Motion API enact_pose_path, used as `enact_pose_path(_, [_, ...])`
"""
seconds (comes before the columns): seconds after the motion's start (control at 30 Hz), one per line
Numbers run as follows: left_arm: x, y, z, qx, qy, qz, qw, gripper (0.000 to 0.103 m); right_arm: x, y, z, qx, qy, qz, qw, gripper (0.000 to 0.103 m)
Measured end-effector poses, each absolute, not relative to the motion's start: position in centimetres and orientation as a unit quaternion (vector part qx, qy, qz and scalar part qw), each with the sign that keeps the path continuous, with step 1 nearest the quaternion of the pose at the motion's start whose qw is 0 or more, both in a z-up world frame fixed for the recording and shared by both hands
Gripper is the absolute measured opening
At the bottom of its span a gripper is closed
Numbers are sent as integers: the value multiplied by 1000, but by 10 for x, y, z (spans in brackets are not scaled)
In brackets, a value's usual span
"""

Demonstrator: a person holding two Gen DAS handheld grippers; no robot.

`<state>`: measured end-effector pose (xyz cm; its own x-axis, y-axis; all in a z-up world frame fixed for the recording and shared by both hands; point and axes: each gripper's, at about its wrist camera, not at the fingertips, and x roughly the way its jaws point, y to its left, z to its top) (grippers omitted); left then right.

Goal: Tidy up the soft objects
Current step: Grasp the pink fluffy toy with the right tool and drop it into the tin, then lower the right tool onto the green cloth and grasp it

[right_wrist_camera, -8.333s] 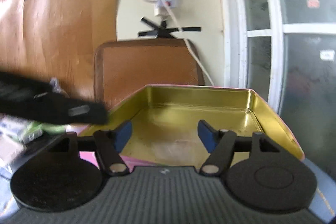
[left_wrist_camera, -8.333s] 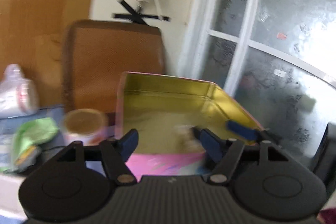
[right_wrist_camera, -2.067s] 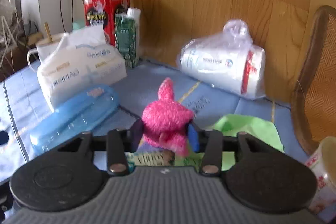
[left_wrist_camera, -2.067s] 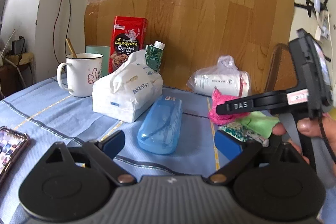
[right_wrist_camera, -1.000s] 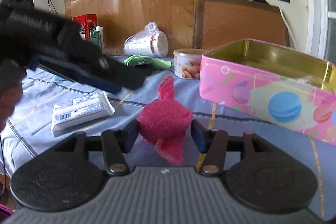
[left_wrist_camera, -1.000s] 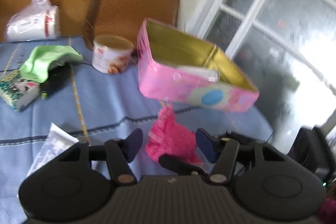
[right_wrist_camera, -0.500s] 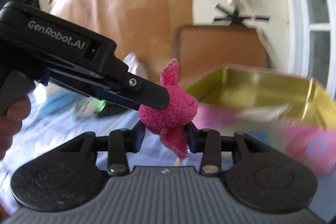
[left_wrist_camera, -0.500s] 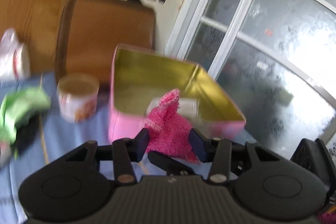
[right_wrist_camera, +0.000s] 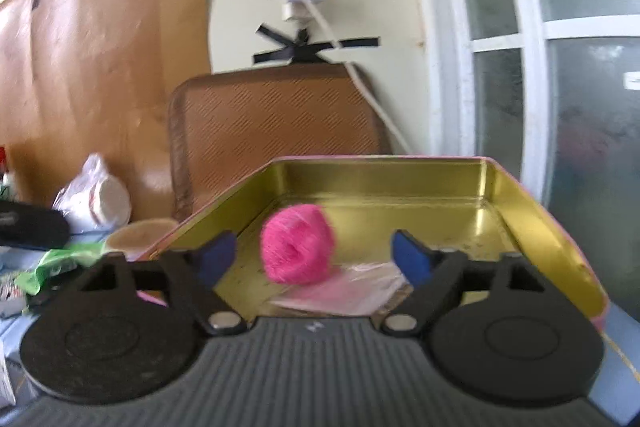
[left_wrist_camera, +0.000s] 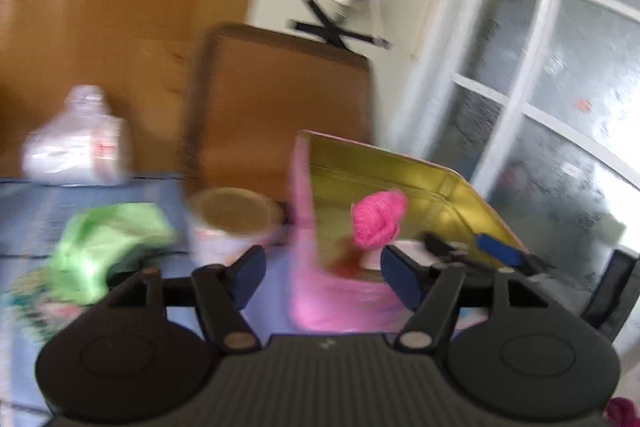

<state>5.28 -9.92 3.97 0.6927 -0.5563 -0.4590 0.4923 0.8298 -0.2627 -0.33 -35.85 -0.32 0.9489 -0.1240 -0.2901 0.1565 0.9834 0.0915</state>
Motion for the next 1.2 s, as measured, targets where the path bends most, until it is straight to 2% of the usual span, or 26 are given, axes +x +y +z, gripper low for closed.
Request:
enact_pose_path(0.1, [46, -47, 34, -89, 262, -241, 930, 66, -17, -355, 2, 72, 115, -68, 988, 87])
enact_pose_path(0.17, [42, -7, 26, -106, 261, -195, 940, 66, -18, -348, 8, 78, 101, -42, 991, 80])
enact_pose_path(0.23, [40, 26, 16, -113, 265, -149, 946, 66, -15, -331, 14, 69, 98, 2, 993, 63])
enact_pose_path(0.33, [37, 64, -2, -106, 273, -76, 953, 66, -13, -294, 19, 44, 119, 91, 988, 52])
enact_pose_path(0.57, [38, 106, -43, -137, 298, -33, 944, 66, 41, -207, 6, 45, 225, 205, 951, 52])
enact_pose_path(0.8, [32, 97, -40, -114, 255, -65, 958, 69, 114, -146, -12, -62, 269, 190, 942, 54])
enact_pose_path(0.9, [31, 102, -40, -129, 251, -69, 957, 69, 135, -140, -23, -75, 297, 192, 932, 52])
enact_pose_path(0.97, [32, 106, -41, -139, 252, -70, 955, 69, 141, -141, -22, -65, 305, 197, 929, 40])
enact_pose_path(1.07, [32, 107, -41, -144, 251, -71, 954, 69, 134, -144, -19, -62, 303, 193, 931, 9])
enact_pose_path(1.1, [32, 107, -41, -143, 251, -71, 955, 69, 131, -145, -18, -69, 303, 190, 931, 3])
enact_pose_path(1.2, [30, 105, -41, -137, 246, -68, 957, 72, 128, -144, -16, -80, 286, 179, 938, 3])
